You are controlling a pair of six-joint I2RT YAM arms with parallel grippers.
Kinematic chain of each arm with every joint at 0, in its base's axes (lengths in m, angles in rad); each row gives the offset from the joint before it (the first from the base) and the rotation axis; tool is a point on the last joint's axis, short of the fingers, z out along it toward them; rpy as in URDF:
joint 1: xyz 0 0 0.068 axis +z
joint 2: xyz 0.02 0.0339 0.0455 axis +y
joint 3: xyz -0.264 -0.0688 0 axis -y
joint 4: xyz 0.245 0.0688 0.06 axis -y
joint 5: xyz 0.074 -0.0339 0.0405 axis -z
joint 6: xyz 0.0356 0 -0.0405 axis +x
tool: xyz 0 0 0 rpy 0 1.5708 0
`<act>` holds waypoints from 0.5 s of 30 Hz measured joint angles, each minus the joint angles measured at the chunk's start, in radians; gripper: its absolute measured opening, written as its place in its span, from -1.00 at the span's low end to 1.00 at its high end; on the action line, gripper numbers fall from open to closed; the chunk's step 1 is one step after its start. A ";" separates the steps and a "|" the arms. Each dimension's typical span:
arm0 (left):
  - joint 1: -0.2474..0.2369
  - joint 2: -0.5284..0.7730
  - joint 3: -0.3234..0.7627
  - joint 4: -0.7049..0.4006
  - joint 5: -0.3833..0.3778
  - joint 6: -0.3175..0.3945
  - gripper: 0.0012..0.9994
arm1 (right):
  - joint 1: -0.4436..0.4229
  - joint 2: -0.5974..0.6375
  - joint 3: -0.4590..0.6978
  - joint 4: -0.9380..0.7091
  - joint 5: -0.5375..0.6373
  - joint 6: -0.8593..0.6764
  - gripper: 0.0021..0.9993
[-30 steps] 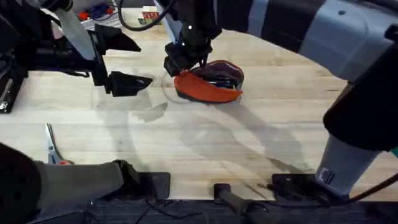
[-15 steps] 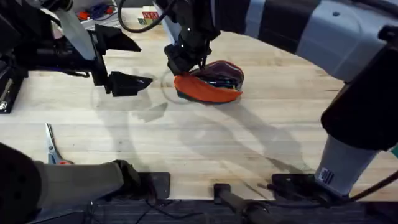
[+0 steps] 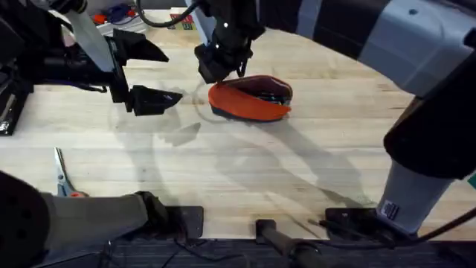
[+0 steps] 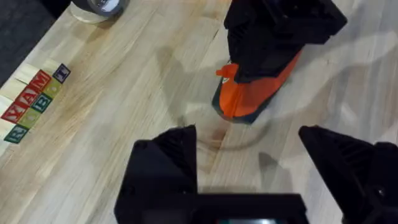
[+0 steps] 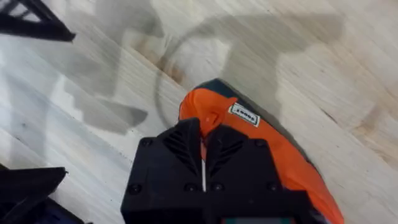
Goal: Unzip the bag, pick up the pens from the table one at a time and place them inside, then zip the bag closed.
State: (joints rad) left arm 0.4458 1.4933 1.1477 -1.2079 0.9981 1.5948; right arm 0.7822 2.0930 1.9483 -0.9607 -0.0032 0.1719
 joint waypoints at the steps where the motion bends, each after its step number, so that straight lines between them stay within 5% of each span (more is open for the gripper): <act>1: 0.000 0.000 0.000 0.000 0.000 0.000 0.99 | 0.000 0.000 0.001 -0.002 0.000 0.000 -0.94; 15: 0.000 0.000 0.000 0.000 0.000 0.000 0.99 | 0.000 0.000 0.002 -0.009 0.002 0.000 -0.94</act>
State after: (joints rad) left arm 0.4458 1.4933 1.1477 -1.2079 0.9981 1.5948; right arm 0.7822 2.0930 1.9499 -0.9695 -0.0010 0.1719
